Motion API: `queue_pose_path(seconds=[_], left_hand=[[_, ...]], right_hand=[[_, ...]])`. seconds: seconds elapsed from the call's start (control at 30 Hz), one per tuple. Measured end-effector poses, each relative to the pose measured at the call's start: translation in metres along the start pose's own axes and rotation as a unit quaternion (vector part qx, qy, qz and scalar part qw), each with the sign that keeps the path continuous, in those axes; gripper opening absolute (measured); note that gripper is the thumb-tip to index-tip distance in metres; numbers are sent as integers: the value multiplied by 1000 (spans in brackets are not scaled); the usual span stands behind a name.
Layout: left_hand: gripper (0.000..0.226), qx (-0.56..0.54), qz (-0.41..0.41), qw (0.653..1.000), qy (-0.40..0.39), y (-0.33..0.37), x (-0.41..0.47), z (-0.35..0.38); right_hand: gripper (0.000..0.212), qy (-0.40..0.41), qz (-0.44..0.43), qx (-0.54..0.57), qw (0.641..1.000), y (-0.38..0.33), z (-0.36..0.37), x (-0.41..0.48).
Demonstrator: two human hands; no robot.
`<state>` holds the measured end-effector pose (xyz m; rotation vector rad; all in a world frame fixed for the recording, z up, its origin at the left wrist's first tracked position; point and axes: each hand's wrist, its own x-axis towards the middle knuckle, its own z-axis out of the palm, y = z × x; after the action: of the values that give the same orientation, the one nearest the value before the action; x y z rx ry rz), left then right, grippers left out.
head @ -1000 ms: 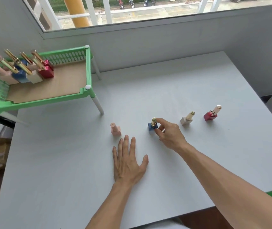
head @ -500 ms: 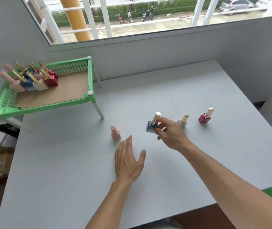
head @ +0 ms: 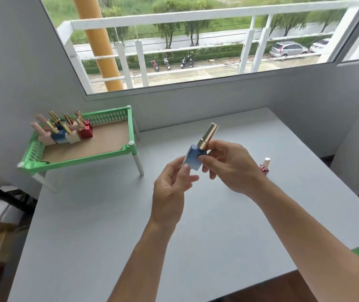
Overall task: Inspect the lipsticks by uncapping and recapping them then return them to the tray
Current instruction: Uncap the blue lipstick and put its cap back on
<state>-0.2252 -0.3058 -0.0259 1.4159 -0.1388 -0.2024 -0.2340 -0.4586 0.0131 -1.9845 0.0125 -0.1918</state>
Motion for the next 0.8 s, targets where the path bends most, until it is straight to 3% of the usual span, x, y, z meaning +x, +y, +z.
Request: queue_pose_path(seconds=[0.1,0.3,0.43,0.6,0.8], left_hand=[[17,-59,15,998,8,20,-5,-4],[30,-126,45,991,8,48,-17,-10],[30,-127,43,991,-10,56,-22,-12],[31,-134,35,990,-25,59,-27,-11],[30,-130,33,990,-31,60,-28,-8]], right_hand=[[13,0,-25,16,1000,-25,-2,-5],[10,-4,-50,86,995,-61,-12,-15],[30,-2,-60,152,987,-82,-39,-15],[13,2,-95,125,988,-94,-53,-13],[10,69,-80,117,988,-96,-46,-14]])
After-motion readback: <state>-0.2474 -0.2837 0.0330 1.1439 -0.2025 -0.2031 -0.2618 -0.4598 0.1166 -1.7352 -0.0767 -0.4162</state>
